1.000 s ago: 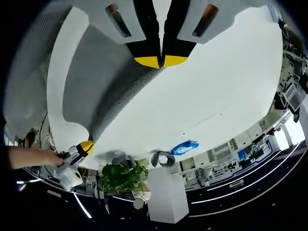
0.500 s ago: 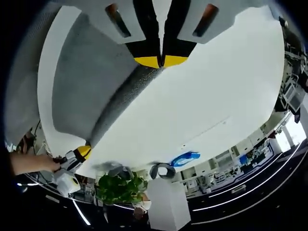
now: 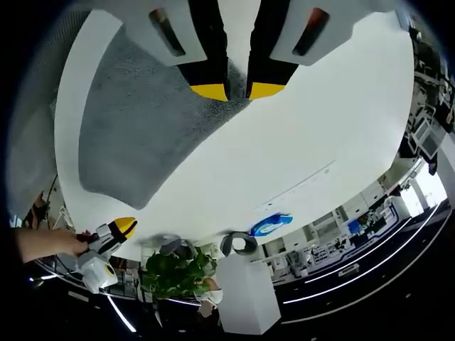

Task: Fold the towel on the table until its edges align and the towel forms a compact rectangular stack.

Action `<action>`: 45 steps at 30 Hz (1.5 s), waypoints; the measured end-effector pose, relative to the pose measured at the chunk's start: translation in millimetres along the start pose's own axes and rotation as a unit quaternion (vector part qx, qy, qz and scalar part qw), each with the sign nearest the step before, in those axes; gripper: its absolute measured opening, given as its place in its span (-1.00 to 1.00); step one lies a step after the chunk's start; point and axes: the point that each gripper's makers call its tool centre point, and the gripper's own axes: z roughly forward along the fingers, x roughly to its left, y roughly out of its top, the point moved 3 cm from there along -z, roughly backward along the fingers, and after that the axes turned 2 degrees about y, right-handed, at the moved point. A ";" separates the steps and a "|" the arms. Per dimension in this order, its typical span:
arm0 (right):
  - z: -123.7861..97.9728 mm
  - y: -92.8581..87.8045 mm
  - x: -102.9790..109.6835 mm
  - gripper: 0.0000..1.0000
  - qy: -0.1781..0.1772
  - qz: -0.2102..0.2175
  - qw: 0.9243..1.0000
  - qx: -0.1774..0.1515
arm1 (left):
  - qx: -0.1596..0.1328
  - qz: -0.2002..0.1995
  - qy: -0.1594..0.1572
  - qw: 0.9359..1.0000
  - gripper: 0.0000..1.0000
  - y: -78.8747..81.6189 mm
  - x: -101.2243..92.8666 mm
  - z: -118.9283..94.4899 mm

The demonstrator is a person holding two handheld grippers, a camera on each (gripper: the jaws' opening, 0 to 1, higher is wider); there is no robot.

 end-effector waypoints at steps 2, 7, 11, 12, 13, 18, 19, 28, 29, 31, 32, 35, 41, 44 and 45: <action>-3.1 -0.6 5.7 -0.92 0.005 0.000 1.000 -0.002 | -0.008 0.003 -0.010 1.000 -0.81 2.8 -13.3 -5.4; -8.8 -5.5 22.4 -0.94 0.020 -0.008 1.000 -0.003 | -0.019 -0.004 -0.033 0.999 -0.81 3.8 -41.8 -14.4; -11.4 -11.9 34.6 -0.97 0.034 -0.013 0.999 0.003 | -0.020 -0.011 -0.050 0.998 -0.82 1.6 -57.7 -18.6; -11.8 -15.1 38.9 -0.99 0.039 -0.019 0.999 0.008 | -0.019 -0.014 -0.054 0.998 -0.82 1.2 -60.4 -19.3; -12.2 -17.7 42.3 -1.00 0.044 -0.023 0.999 0.013 | -0.019 -0.017 -0.058 0.998 -0.83 1.0 -63.6 -20.2; -12.7 -30.2 58.9 -1.00 0.071 -0.030 0.997 0.033 | -0.013 -0.022 -0.099 0.995 -0.91 -2.8 -93.4 -22.6; -12.4 -32.3 61.7 -1.00 0.076 -0.032 0.996 0.038 | -0.008 -0.024 -0.108 0.994 -0.95 -4.8 -100.1 -22.5; -5.1 -72.5 85.2 -1.00 0.110 -0.147 0.971 0.151 | 0.089 0.090 -0.155 0.980 -0.98 -44.4 -135.9 -9.1; -3.6 -69.0 86.9 -1.00 0.105 -0.158 0.973 0.135 | 0.089 0.113 -0.153 0.978 -0.98 -47.1 -135.3 -7.1; -5.7 -70.1 88.4 -1.00 0.098 -0.159 0.972 0.141 | 0.080 0.107 -0.158 0.978 -0.98 -42.6 -136.4 -8.6; -6.1 -70.6 89.2 -1.00 0.099 -0.161 0.972 0.141 | 0.084 0.111 -0.157 0.978 -0.98 -42.5 -136.3 -8.4; -7.7 -71.5 90.2 -1.00 0.099 -0.148 0.974 0.140 | 0.092 0.154 -0.150 0.972 -0.98 -42.6 -135.0 -6.1; -13.9 -76.1 100.1 -1.00 0.112 -0.126 0.975 0.147 | 0.103 0.197 -0.139 0.965 -0.99 -42.2 -128.0 -1.8; -16.9 -78.6 109.2 -1.00 0.111 -0.140 0.972 0.154 | 0.110 0.201 -0.135 0.964 -0.99 -41.3 -122.5 1.5; -17.8 -79.1 111.8 -1.00 0.110 -0.143 0.971 0.156 | 0.111 0.206 -0.132 0.963 -0.99 -40.8 -121.2 2.1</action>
